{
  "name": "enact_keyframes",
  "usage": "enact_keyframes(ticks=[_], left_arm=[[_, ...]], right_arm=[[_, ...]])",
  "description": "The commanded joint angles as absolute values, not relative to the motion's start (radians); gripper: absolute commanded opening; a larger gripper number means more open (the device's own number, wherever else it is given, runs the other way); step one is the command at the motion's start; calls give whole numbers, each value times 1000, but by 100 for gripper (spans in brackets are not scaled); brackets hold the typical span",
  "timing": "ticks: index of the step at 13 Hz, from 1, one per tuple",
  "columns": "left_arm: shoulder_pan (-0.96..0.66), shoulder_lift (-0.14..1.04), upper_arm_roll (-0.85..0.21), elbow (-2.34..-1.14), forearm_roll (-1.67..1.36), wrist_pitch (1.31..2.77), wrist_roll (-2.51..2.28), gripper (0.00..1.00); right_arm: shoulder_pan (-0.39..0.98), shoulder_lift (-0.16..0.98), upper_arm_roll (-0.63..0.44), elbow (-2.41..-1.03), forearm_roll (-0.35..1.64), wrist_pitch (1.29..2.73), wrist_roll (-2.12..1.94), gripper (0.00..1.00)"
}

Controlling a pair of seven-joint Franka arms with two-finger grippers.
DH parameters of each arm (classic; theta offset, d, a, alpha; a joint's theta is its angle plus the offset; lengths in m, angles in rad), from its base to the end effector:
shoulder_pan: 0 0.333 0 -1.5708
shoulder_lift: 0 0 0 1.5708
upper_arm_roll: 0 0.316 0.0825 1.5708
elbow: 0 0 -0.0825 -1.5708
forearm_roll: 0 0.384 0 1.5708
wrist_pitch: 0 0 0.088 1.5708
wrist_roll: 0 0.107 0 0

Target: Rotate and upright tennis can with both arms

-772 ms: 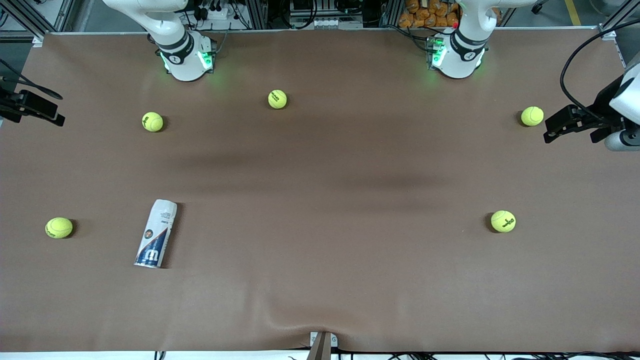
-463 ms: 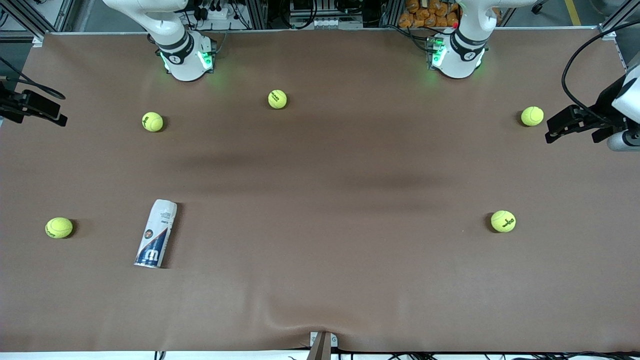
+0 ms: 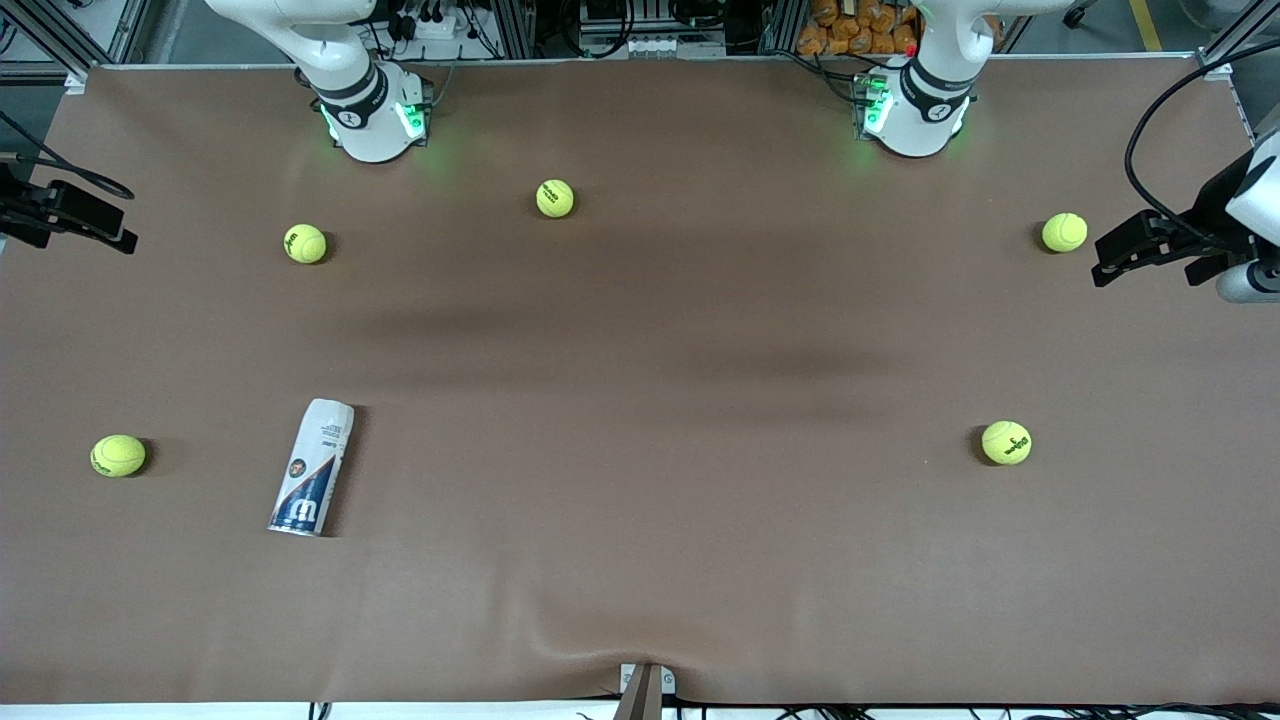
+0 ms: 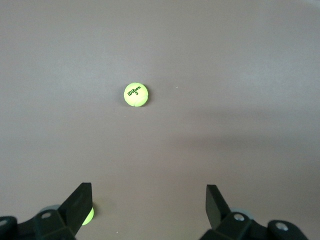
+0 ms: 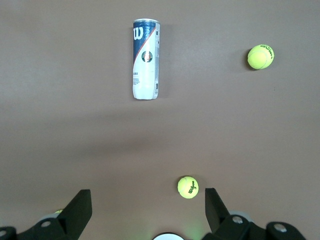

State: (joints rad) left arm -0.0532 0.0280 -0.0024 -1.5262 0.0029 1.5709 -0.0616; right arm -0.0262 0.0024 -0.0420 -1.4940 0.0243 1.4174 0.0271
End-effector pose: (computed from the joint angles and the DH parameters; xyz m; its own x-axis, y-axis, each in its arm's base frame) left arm 0.5628 -0.0310 0.6299 0.9998 0.0060 0.0168 0.0060 -1.0000 -0.0018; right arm 0.5383 -0.0338 0.6460 0.9927 -0.0912 -0.0795 -0.0933 -0.9954 -0.0220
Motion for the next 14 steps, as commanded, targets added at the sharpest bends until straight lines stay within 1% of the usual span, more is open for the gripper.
enact_keyframes(ticks=[1,14], left_arm=[[-57,23,2,-1520,0,1562,-71,100],[-48,31,-3,-1529,11,1554,-69,100]], right_arm=[[-17,8,-38,-1479,11,1417,37,100],[-25,9,-43,-1471,14,1427,34,100]])
